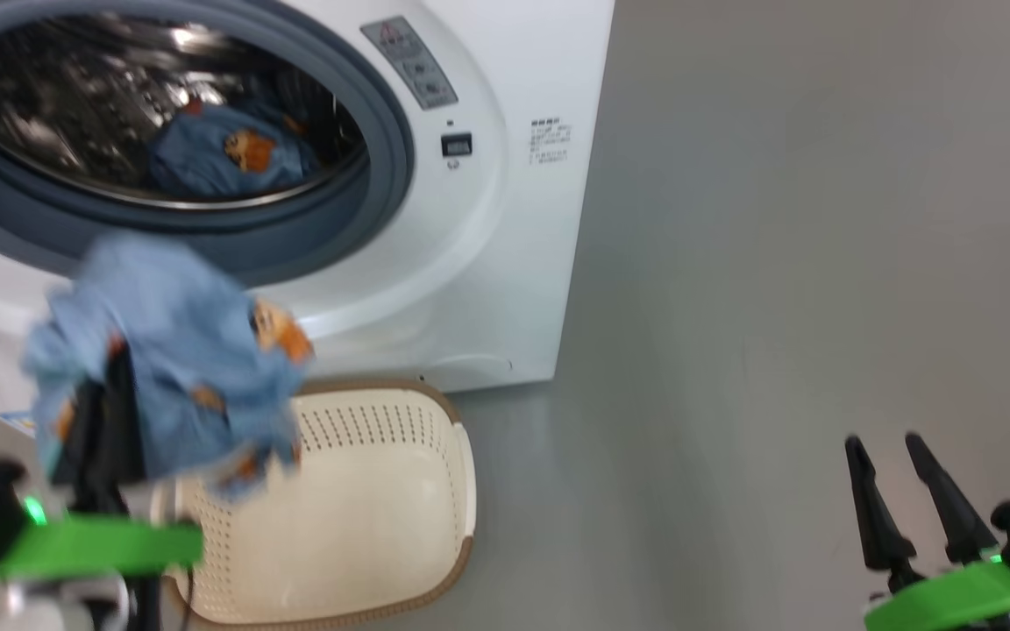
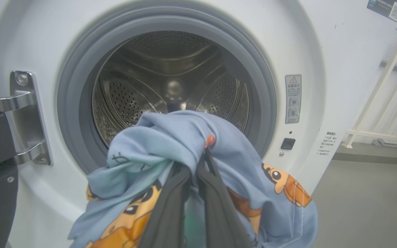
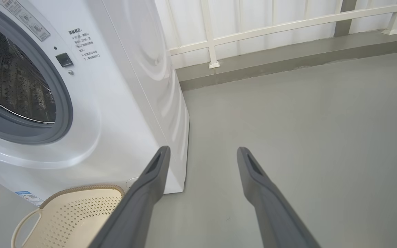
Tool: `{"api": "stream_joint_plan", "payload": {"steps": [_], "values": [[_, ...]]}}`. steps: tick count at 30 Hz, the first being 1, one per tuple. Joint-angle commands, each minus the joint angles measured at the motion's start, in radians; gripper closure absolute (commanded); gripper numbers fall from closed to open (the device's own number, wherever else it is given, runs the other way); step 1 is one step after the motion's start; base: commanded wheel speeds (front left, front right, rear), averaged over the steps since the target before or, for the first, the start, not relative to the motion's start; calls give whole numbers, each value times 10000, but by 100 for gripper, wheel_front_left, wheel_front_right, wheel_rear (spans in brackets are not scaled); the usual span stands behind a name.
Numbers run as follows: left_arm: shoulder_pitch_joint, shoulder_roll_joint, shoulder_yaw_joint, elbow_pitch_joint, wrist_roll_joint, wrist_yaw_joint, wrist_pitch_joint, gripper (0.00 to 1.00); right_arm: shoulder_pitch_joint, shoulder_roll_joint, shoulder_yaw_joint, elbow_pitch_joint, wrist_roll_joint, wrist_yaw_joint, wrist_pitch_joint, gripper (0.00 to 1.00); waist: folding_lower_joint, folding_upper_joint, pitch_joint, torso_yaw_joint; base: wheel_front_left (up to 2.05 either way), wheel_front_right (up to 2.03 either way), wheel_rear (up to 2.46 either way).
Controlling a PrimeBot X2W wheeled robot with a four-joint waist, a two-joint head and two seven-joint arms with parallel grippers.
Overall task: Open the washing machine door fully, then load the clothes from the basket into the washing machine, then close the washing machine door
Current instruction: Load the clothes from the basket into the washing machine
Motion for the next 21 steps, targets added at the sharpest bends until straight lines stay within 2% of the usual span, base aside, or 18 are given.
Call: {"api": "stream_joint_plan", "payload": {"steps": [1, 11, 12, 21], "values": [[-846, 318, 331, -79, -79, -15, -64, 100, -418, -103, 183, -311, -27, 27, -49, 0, 0, 0, 550, -88, 0, 0, 0], [-4716, 1224, 68, 2219, -155, -15, -64, 100, -1591, 320, 351, -432, -52, 27, -49, 0, 0, 0, 2316, -738, 0, 0, 0], [-4716, 1224, 68, 2219, -155, -15, -64, 100, -1591, 320, 351, -432, -52, 27, -49, 0, 0, 0, 2316, -738, 0, 0, 0], [-7603, 2096, 282, 5163, -315, -15, -65, 100, -2264, 746, 668, -443, -67, 27, -49, 0, 0, 0, 3369, -1681, 0, 0, 0]]}}
